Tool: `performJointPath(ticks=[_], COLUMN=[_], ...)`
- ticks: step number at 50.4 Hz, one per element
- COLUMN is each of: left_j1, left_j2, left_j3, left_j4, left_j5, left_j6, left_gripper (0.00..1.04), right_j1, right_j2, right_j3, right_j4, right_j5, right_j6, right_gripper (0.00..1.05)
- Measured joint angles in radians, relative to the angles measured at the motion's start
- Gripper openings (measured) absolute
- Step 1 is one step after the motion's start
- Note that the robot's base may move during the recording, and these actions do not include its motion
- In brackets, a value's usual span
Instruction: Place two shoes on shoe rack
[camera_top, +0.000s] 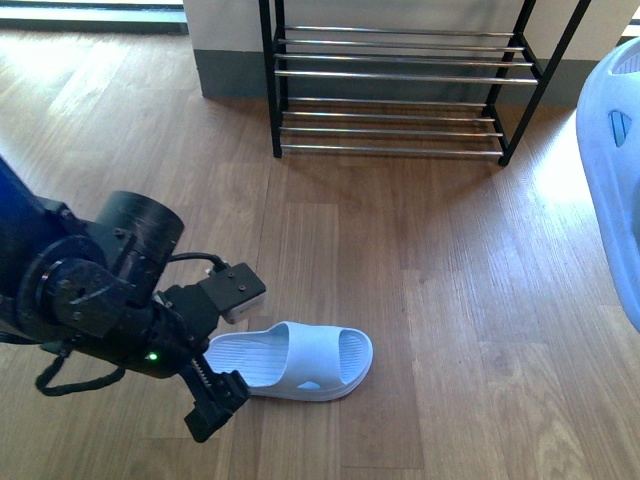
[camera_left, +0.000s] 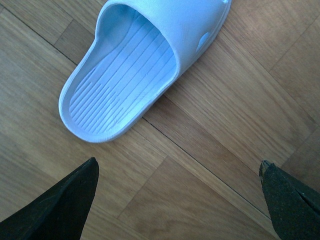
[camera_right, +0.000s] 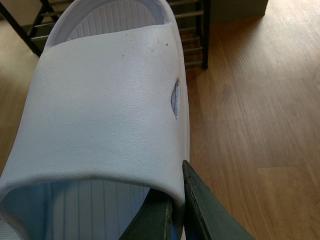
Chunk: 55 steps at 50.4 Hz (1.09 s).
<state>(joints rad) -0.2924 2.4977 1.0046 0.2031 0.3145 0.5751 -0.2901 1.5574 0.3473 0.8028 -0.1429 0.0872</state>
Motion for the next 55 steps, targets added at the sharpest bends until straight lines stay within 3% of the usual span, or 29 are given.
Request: performJointPath(ticks=[28, 55], left_j1=[-0.1, -0.185], left_j2=[0.322, 0.415], left_j3=[0.379, 0.503], left_j4=[-0.093, -0.119], left_j5=[-0.01, 0.113], left_j6=[-0.044, -0.173], left_gripper=[0.95, 0.95], right_j1=[0.0, 0.0], right_j2=[0.0, 0.0], right_j3=[0.0, 0.0], right_j4=[0.0, 0.0], right_j5=[0.0, 0.0], right_j6=[0.0, 0.0], right_gripper=[0.01, 0.01])
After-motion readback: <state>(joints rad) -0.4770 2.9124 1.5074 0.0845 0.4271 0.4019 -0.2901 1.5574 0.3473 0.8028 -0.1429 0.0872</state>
